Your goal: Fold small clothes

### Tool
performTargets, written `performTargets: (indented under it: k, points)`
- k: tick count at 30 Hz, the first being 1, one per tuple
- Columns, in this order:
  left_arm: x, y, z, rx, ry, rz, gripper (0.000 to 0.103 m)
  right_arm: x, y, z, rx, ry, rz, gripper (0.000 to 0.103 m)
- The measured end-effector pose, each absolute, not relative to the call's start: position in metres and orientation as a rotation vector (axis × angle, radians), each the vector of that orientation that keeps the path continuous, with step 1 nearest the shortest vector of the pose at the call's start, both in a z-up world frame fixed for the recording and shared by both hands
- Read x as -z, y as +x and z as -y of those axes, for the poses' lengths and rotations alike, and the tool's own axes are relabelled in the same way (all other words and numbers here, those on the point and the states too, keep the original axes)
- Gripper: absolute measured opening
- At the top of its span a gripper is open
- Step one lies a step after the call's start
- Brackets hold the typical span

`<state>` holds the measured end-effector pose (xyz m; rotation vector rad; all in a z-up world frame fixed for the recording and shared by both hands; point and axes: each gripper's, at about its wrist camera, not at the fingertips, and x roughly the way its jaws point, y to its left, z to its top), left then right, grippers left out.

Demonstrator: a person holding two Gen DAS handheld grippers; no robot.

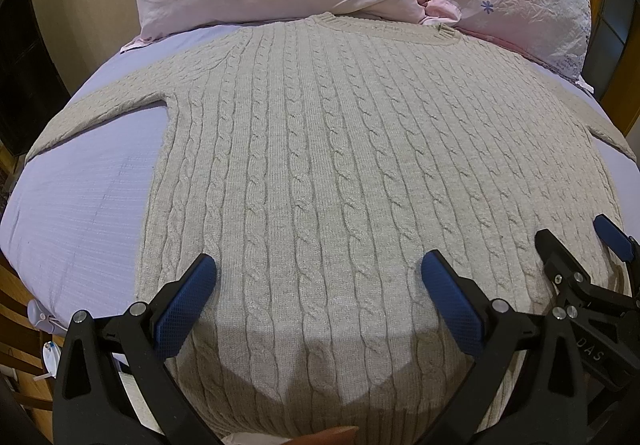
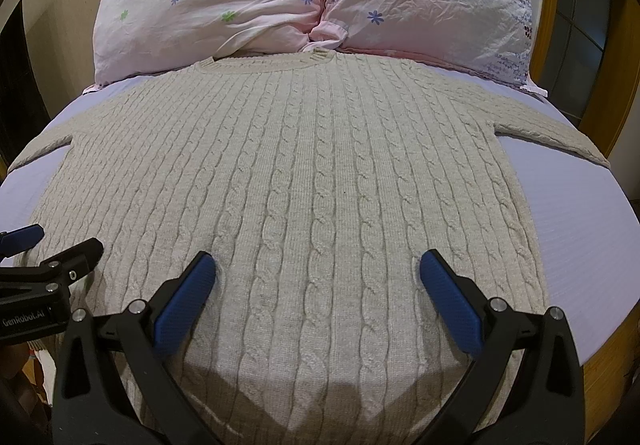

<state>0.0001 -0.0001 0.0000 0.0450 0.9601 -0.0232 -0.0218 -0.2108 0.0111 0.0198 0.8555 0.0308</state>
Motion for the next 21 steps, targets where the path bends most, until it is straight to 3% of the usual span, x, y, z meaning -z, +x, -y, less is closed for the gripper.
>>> performTargets:
  k: [21]
  points:
    - [-0.0002,0.0000,-0.0004,0.054,0.059,-0.950,0.102,-0.0063,-0.0156,0.2110,-0.017,0.025,-0.905,0.101]
